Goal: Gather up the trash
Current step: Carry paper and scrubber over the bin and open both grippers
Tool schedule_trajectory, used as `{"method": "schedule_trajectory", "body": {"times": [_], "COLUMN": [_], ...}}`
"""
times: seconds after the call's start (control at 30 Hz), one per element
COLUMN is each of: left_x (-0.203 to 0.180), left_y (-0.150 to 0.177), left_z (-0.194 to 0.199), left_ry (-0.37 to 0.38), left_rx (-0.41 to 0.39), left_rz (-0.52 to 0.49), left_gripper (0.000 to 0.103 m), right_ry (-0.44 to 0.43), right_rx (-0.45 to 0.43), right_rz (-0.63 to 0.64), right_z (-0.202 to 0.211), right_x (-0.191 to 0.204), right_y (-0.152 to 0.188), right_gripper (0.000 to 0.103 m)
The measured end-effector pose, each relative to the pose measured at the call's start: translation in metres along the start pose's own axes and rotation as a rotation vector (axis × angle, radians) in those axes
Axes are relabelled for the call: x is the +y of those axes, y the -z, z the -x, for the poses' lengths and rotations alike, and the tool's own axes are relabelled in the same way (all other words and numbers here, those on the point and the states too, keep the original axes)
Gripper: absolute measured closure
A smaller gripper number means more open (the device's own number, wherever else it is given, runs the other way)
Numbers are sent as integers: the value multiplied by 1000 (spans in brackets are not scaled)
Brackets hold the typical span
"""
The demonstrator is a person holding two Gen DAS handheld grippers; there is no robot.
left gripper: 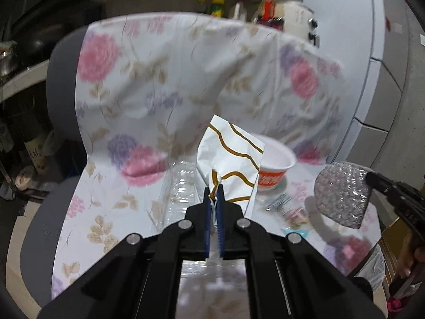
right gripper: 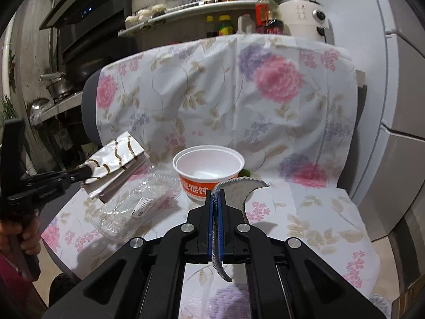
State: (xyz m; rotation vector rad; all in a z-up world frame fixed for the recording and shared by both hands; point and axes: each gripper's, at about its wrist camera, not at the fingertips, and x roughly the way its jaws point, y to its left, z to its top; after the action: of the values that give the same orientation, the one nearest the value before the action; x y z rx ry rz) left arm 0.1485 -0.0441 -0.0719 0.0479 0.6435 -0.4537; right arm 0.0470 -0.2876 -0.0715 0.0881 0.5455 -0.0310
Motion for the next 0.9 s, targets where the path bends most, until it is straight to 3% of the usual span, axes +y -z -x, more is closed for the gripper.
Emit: {"method": "schedule_trajectory", "body": {"times": [0.2,0.4,0.9], "left_x": [-45,-87,-274], "left_y": [16,34,86], "left_z": [15,15,23], "left_ry": [2,84,452], "left_rx": [-21,-14,9], "left_rz": [-27,-31,-264], "left_gripper": [100,100,100], "right_ry": [39,138,476], "right_rx": [6,-14,-39], "right_rz": [-28,-46,-193], "right_z": [18,58,196], "right_x": [-22,-53,-153], "right_y": [14,32,109], "right_gripper": [100,100,100]}}
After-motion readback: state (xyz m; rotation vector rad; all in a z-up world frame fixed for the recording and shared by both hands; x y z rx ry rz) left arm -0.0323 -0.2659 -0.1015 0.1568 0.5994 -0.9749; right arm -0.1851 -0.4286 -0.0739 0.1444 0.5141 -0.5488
